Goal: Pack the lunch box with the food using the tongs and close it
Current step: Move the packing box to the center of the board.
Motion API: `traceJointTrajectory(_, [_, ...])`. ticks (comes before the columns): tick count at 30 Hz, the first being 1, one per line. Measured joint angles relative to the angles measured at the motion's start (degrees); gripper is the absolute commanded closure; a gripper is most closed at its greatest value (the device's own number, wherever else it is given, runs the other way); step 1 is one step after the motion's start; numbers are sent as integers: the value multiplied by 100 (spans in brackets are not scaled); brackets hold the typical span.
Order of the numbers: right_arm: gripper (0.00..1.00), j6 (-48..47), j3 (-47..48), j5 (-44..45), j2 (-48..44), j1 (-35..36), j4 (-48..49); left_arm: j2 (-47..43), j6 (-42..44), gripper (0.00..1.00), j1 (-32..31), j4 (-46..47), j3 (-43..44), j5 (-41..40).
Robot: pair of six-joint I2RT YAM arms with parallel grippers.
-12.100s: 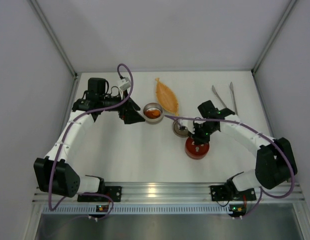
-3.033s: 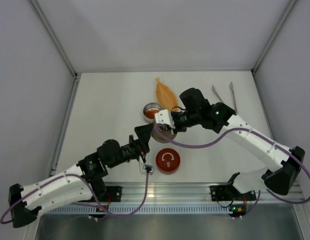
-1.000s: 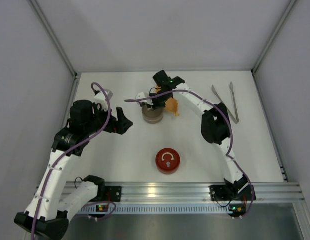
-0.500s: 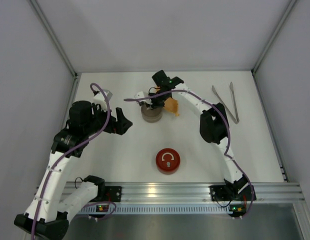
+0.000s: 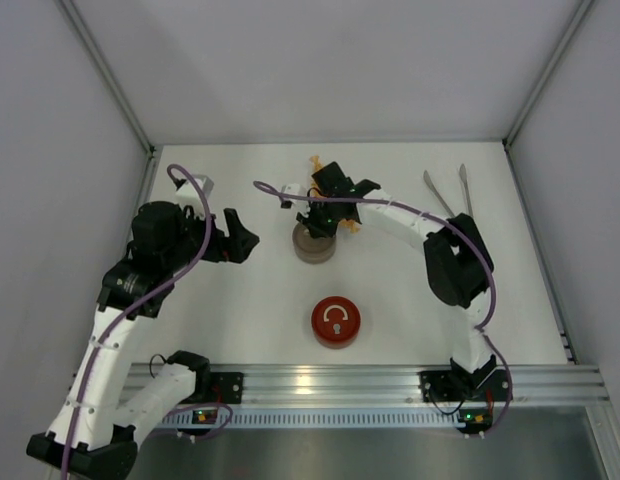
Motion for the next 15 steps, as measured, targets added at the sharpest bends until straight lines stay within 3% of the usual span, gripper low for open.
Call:
traceJointTrajectory(7, [100, 1462, -476, 140, -289, 140, 343, 83, -140, 2, 142, 20, 90, -168])
traceJointTrajectory(15, [100, 1941, -817, 111, -420, 968, 767, 319, -236, 2, 437, -7, 426, -400])
